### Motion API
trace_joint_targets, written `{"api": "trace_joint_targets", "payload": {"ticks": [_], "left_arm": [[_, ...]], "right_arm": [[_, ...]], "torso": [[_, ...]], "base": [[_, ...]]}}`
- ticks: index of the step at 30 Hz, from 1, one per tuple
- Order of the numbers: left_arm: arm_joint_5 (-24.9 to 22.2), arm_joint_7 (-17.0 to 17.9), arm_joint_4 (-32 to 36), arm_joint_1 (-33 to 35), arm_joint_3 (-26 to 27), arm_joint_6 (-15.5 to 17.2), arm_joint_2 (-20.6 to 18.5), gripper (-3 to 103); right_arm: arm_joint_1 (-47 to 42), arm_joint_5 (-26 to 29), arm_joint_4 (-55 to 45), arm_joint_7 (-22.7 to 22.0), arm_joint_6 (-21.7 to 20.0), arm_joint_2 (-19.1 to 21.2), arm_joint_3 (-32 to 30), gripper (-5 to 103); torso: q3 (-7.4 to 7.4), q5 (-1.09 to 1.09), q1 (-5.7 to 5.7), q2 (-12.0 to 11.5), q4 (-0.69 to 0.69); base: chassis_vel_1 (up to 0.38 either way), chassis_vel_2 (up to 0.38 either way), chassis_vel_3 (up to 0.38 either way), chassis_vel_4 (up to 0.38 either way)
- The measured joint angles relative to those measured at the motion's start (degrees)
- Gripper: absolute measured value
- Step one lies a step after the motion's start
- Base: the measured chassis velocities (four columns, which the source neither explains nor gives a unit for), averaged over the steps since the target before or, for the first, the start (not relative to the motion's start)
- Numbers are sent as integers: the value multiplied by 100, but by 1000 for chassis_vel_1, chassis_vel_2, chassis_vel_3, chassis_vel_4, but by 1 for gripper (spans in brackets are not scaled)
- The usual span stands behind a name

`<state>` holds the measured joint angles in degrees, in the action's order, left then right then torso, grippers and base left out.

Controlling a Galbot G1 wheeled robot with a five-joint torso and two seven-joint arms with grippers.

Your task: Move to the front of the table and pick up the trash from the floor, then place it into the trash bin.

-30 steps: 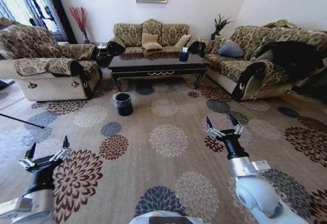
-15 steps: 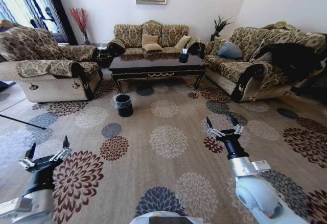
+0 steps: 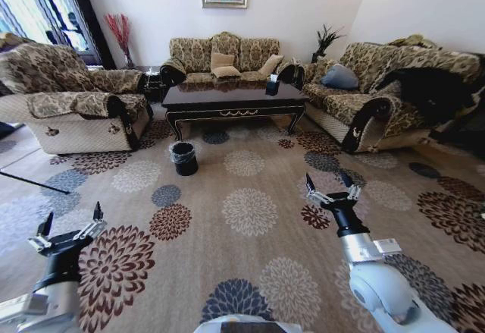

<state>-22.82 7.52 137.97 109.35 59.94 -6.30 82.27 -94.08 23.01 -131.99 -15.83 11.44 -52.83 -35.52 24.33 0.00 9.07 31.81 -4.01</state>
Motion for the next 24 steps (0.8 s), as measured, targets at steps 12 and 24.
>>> {"api": "trace_joint_targets", "payload": {"ticks": [12, 24], "left_arm": [[0, 0, 0, 0, 0, 0, 0, 100], [0, 0, 0, 0, 0, 0, 0, 100]], "right_arm": [[0, 0, 0, 0, 0, 0, 0, 100], [0, 0, 0, 0, 0, 0, 0, 100]], "torso": [[172, 0, 107, 276, 0], [352, 0, 231, 582, 0]], "base": [[0, 0, 0, 0], [0, 0, 0, 0]]}}
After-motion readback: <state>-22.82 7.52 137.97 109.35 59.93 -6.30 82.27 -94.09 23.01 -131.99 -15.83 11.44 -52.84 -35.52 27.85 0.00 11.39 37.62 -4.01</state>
